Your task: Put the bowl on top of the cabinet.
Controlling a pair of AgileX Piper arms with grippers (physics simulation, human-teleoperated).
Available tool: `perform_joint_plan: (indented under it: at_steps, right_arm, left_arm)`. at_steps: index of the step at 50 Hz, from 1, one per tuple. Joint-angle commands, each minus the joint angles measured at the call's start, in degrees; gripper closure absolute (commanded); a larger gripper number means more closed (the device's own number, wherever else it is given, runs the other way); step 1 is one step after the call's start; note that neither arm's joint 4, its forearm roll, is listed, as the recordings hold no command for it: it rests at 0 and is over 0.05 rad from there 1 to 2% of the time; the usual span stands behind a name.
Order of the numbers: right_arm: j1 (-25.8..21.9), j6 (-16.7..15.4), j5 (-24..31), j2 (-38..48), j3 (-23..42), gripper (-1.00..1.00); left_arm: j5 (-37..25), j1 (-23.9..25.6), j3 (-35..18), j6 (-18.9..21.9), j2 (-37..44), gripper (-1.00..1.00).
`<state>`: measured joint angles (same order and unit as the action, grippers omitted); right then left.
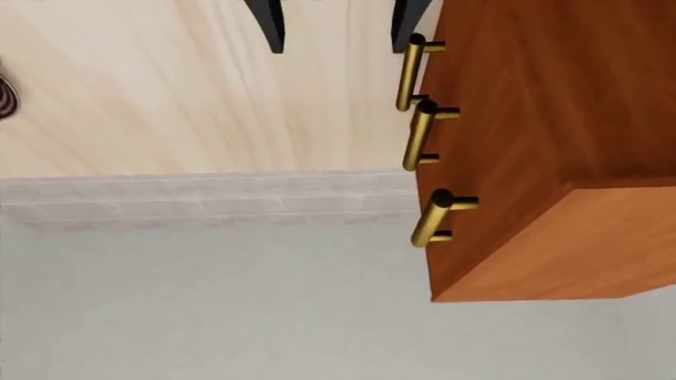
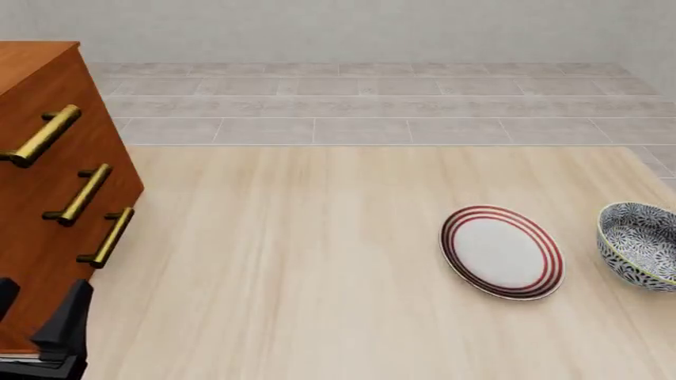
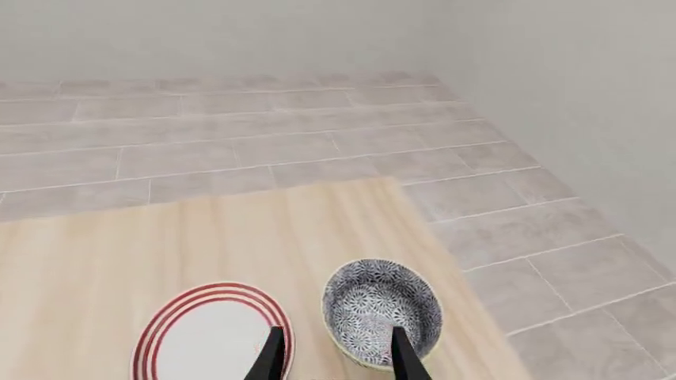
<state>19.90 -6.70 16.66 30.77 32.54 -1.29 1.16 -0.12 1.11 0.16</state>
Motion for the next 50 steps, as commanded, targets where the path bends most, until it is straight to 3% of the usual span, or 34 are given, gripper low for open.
perform_joint_plan:
  at_steps: [1, 12, 18, 33, 50]
  right_arm:
    - [3.42, 0.05, 0.57, 3.06, 1.57, -1.0]
    - [6.8, -0.24, 1.62, 6.4, 3.59, -1.0]
    - [7.59, 2.47, 1.52, 8.04, 4.98, -1.0]
    - [9.97, 3.11, -0.2, 13.79, 6.75, -1.0]
    - [12.98, -0.01, -1.55, 20.24, 8.17, -1.0]
  left_arm:
    - [-0.18, 0.46, 0.05, 0.42, 0.03, -1.0]
    - [-0.5, 0.57, 0.08, 0.53, 0.09, -1.0]
    - [-0.36, 0.43, 0.08, 0.51, 0.34, -1.0]
    - [-0.73, 0.46, 0.1, 0.63, 0.16, -1.0]
    - [-0.24, 0.49, 0.09, 0.61, 0.61, -1.0]
